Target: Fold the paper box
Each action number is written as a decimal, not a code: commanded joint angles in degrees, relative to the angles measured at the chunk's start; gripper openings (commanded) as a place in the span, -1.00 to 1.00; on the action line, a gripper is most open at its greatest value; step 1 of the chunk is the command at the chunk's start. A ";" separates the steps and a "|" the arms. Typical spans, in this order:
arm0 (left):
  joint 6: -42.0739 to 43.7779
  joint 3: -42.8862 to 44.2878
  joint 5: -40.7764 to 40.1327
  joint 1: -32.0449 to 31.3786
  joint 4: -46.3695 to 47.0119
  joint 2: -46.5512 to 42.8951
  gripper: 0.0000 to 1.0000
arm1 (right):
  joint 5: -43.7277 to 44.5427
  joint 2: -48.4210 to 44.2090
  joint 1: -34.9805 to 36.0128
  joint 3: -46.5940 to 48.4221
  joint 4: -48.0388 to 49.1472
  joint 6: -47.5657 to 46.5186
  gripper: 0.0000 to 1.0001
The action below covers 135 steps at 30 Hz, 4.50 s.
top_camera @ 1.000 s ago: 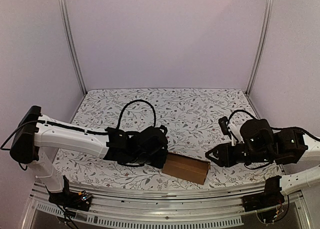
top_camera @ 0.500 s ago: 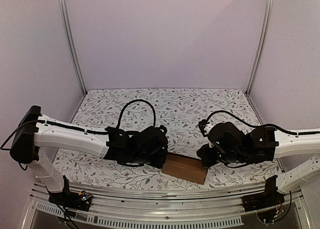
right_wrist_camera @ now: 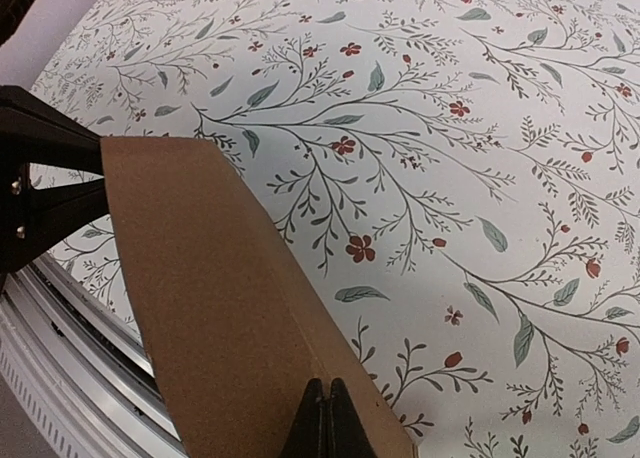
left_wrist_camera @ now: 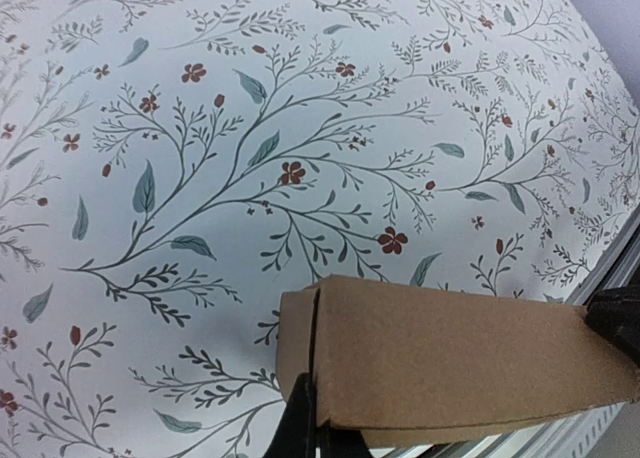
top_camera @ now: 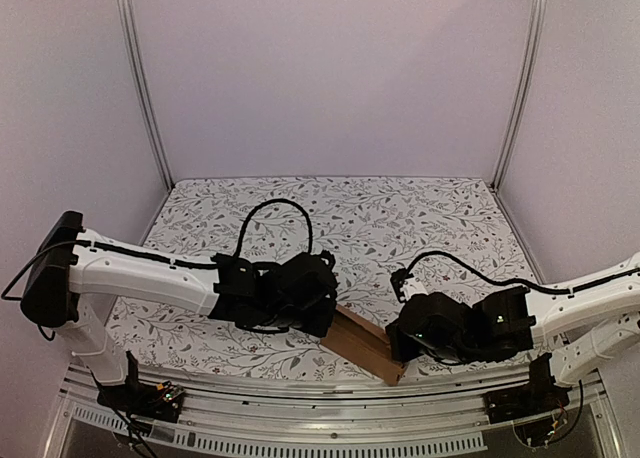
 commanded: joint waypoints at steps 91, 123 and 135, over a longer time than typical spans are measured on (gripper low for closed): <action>11.76 -18.11 15.44 7.89 18.51 -6.21 -0.89 | 5.04 2.04 -4.39 8.07 10.64 -21.41 -1.00; 13.24 -16.09 16.15 7.89 17.09 -5.34 -0.95 | -10.64 -22.98 -17.52 -9.40 9.38 -17.17 -1.00; 13.28 -15.81 16.46 7.89 16.64 -5.19 -0.95 | -15.13 -8.55 -17.53 -19.27 19.94 -10.51 -1.00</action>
